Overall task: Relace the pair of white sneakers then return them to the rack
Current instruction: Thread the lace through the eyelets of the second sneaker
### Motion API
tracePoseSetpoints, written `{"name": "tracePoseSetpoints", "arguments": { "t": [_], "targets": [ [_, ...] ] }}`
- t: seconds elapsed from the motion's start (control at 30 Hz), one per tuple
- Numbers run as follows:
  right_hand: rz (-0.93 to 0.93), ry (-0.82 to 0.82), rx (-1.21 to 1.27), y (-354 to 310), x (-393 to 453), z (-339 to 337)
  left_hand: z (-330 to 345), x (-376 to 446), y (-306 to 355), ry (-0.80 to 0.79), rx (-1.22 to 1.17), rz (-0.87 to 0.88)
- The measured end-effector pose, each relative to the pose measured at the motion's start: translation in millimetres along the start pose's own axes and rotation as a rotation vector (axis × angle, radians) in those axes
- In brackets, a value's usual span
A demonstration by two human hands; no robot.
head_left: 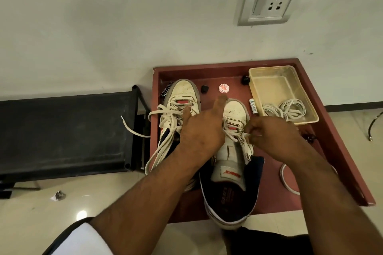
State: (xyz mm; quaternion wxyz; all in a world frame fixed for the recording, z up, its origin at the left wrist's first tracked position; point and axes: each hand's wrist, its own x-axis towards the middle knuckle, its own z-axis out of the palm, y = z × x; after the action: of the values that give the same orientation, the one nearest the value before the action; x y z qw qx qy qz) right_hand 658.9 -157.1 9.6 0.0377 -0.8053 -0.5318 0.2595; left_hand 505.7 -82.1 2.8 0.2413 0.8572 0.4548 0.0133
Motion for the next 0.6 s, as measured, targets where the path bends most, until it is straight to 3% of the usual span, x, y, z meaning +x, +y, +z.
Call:
{"name": "tracePoseSetpoints", "arguments": {
  "t": [0.37, 0.6],
  "targets": [
    [-0.097, -0.054, 0.052, -4, -3, 3, -38, 11, -8, -0.106, -0.011, -0.072],
    [-0.044, -0.005, 0.152, 17, 0, 2, -78, 14, -53, 0.229, 0.216, -0.307]
  ]
}}
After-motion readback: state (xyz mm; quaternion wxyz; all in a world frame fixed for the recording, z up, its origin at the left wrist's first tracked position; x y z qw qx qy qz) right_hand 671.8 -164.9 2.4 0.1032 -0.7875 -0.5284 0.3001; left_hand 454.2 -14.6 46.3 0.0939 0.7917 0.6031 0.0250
